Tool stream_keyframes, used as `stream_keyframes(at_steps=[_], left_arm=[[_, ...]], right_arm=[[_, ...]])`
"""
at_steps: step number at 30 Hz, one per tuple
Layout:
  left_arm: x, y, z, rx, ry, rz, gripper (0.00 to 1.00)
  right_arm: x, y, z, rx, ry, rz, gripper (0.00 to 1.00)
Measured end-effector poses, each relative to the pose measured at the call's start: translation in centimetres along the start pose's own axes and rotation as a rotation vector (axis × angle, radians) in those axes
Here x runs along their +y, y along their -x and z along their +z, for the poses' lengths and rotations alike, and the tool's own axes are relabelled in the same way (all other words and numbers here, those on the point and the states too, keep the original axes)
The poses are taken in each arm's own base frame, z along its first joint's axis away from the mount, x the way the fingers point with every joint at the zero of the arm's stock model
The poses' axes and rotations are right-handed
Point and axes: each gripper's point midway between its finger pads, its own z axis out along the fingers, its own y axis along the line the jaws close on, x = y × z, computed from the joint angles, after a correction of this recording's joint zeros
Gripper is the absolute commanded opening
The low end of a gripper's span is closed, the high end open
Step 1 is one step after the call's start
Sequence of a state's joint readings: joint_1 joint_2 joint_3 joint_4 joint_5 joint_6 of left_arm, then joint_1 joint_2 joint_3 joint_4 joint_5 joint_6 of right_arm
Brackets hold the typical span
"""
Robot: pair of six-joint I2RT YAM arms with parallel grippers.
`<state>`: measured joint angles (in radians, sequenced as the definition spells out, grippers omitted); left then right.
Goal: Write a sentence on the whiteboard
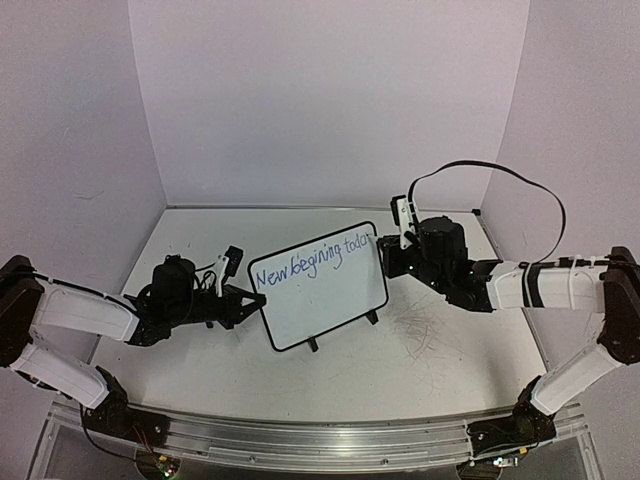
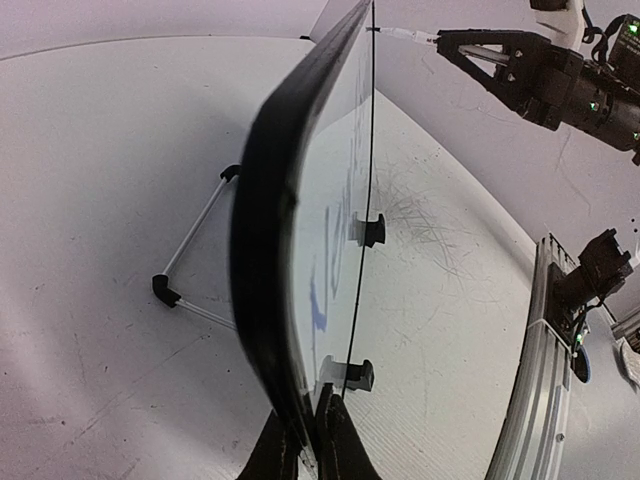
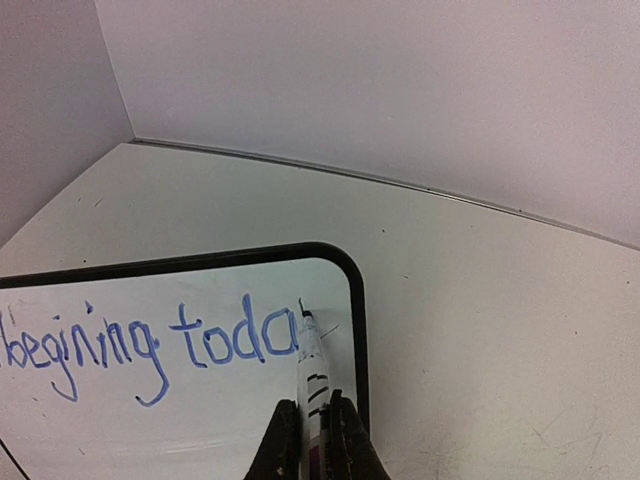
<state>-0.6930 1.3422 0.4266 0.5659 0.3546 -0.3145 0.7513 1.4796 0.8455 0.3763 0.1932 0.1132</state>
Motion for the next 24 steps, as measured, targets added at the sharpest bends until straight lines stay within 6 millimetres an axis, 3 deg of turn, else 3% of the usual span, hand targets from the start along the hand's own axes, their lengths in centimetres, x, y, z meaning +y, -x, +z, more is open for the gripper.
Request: stream_keyframes(at_steps=[11, 24], left_arm=[[0.0, -0.1, 0.0, 0.001, 0.001, -0.003, 0.00], [0.0, -0.1, 0.0, 0.001, 0.001, -0.004, 0.00]], right_arm=[[-0.2, -1.5, -0.1, 0.029, -0.001, 0.008, 0.00], [-0.4, -1.4, -0.1, 0.026, -0.012, 0.010, 0.00]])
